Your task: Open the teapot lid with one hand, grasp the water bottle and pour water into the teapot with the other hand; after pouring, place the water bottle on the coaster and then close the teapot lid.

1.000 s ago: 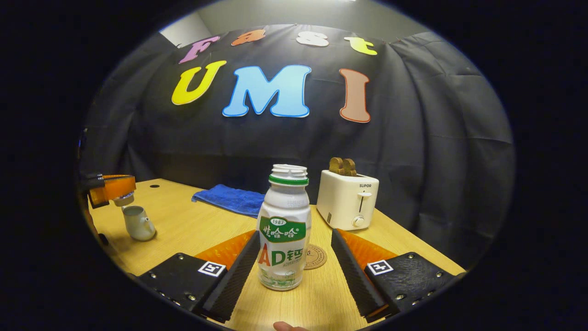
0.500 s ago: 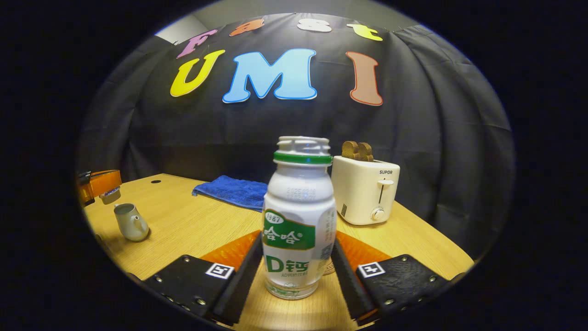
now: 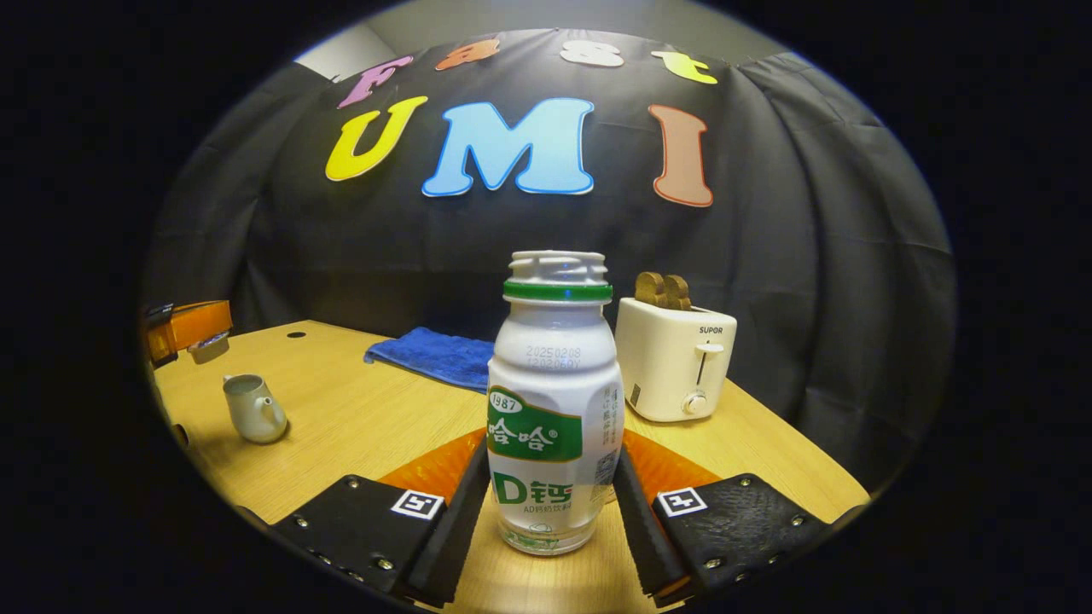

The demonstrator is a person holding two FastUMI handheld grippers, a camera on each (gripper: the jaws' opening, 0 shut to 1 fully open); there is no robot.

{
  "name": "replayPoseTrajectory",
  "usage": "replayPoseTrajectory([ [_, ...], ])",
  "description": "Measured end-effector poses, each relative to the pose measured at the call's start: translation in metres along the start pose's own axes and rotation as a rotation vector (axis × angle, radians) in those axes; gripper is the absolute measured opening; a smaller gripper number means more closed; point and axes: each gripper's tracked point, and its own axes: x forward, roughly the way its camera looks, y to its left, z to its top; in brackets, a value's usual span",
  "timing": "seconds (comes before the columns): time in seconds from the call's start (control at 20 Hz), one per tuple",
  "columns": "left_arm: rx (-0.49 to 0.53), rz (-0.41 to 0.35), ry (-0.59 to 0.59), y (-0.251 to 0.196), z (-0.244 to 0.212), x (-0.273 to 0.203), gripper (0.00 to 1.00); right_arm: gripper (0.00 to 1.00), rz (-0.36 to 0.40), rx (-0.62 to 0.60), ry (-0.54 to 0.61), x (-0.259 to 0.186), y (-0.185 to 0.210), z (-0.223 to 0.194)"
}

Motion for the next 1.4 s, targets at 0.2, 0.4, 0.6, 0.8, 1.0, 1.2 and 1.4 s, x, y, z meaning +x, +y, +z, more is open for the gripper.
replayPoseTrajectory([
  [0.2, -0.010, -0.026, -0.021, -0.002, 0.015, -0.027, 0.12, 0.76, 0.027, -0.039, 0.003, -0.013, 0.016, 0.010],
  [0.4, -0.021, -0.027, -0.027, 0.005, 0.025, -0.062, 0.16, 0.76, 0.071, -0.099, 0.015, -0.018, 0.043, 0.011],
  [0.6, 0.006, -0.025, -0.006, 0.008, 0.018, -0.096, 0.16, 0.76, 0.139, -0.181, 0.026, -0.019, 0.080, 0.011],
  [0.8, -0.074, -0.023, 0.010, 0.014, 0.006, -0.129, 0.17, 0.76, 0.154, -0.344, 0.036, -0.015, 0.107, 0.013],
  [1.0, -0.097, -0.034, 0.037, 0.010, -0.009, -0.157, 0.12, 0.77, 0.158, -0.464, 0.047, -0.006, 0.134, 0.014],
  [1.2, -0.082, -0.036, 0.052, 0.010, -0.017, -0.168, 0.16, 0.76, 0.145, -0.567, 0.043, -0.001, 0.155, 0.020],
  [1.4, -0.081, -0.028, 0.042, 0.016, -0.014, -0.176, 0.16, 0.76, 0.096, -0.728, 0.043, 0.014, 0.160, 0.017],
])
